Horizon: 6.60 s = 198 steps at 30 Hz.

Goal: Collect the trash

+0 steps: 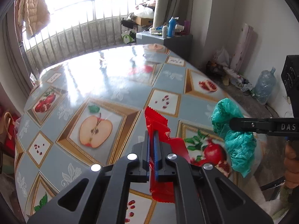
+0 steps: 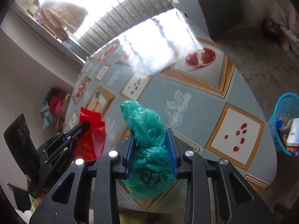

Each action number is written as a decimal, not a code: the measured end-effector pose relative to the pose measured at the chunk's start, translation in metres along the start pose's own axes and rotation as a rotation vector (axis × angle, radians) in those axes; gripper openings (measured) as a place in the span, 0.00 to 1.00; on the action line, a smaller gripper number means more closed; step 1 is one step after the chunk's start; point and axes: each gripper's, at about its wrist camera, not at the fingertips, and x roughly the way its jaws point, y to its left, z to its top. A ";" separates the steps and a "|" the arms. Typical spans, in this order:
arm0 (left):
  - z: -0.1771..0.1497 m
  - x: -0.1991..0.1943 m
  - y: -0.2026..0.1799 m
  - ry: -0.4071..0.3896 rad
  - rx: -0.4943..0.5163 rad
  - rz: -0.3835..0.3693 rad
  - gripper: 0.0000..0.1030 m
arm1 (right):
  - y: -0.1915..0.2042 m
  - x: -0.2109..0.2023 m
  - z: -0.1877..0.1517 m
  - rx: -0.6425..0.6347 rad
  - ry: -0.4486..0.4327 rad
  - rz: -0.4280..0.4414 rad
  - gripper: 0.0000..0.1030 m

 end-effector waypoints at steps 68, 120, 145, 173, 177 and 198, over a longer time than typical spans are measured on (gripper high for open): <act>0.060 -0.086 -0.142 -0.220 0.000 0.019 0.94 | -0.072 -0.166 -0.077 -0.104 -0.558 -0.378 0.92; -0.064 -0.056 -0.082 0.143 -0.219 0.341 0.94 | -0.050 -0.088 -0.134 -0.152 -0.187 -0.693 0.92; -0.065 -0.057 -0.082 0.150 -0.220 0.336 0.94 | -0.050 -0.091 -0.135 -0.149 -0.199 -0.695 0.92; -0.065 -0.057 -0.081 0.149 -0.220 0.336 0.94 | -0.048 -0.090 -0.134 -0.149 -0.202 -0.694 0.92; -0.065 -0.057 -0.081 0.149 -0.220 0.335 0.94 | -0.048 -0.090 -0.134 -0.149 -0.203 -0.694 0.92; -0.064 -0.058 -0.080 0.147 -0.219 0.335 0.94 | -0.043 -0.087 -0.130 -0.147 -0.207 -0.692 0.92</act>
